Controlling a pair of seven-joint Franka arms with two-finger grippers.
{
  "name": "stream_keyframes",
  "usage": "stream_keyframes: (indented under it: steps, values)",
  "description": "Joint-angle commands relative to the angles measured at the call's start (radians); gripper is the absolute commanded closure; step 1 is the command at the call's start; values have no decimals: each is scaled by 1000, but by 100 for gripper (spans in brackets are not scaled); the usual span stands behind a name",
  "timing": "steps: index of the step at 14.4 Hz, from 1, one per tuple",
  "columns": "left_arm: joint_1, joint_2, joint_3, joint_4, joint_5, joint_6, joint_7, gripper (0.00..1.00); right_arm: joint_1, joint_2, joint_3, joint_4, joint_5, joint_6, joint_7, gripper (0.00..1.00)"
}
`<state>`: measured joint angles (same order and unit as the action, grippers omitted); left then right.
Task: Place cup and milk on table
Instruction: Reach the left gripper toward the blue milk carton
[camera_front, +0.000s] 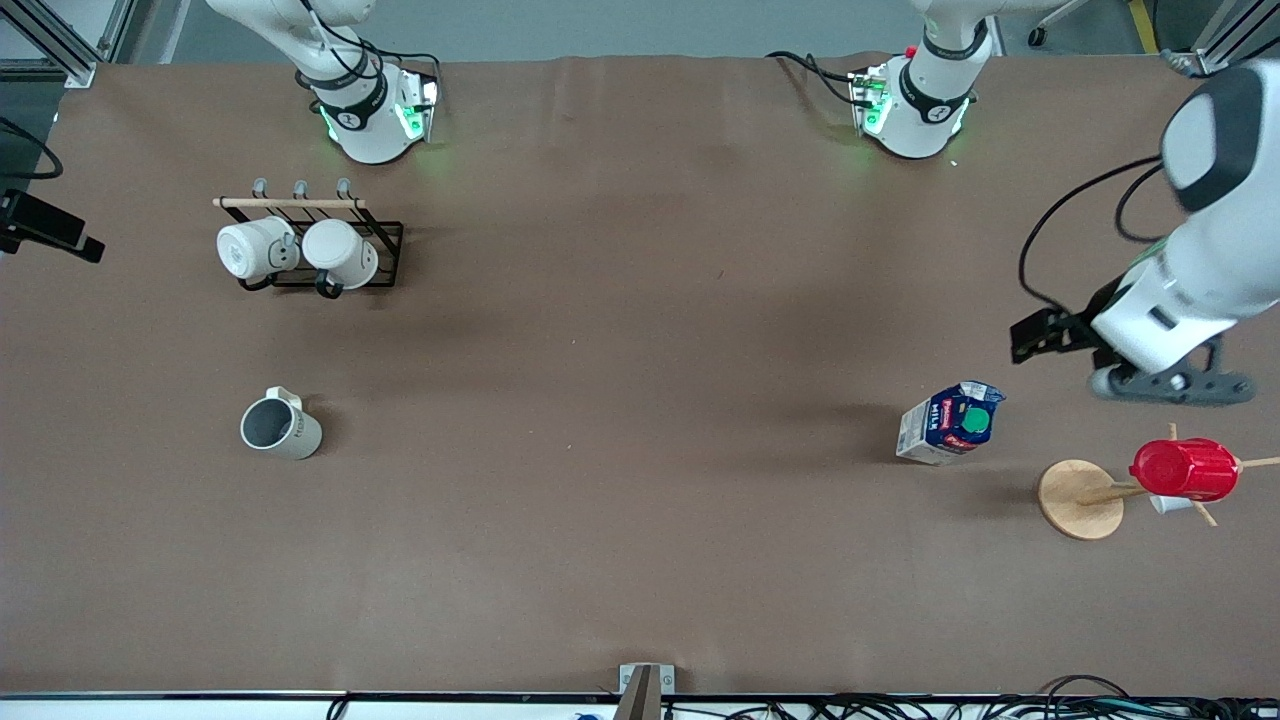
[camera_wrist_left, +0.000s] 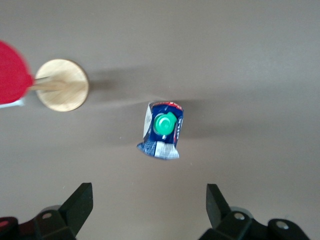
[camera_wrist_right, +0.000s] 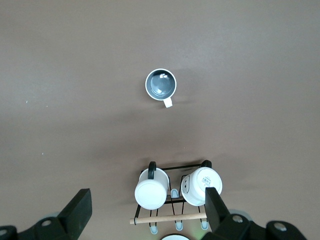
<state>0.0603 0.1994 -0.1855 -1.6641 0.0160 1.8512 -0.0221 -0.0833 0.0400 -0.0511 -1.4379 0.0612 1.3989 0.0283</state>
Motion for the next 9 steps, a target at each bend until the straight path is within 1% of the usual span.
stream_keyframes:
  steps: [1,3,6,7,9]
  values:
    - [0,57,-11,-22,19,69,14,0,-4,11,-3,-30,-8,6,-31,0]
    - [-7,104,-12,-23,21,104,13,0,-1,41,-3,-99,-15,84,-51,0]
    - [-4,130,-14,-88,36,209,13,0,13,81,-1,-261,-38,283,-111,0]
    - [-7,147,-14,-89,36,220,13,0,13,98,-3,-313,-38,349,-138,0]
    - [-8,175,-14,-89,38,244,13,3,13,126,-3,-398,-53,476,-148,0]
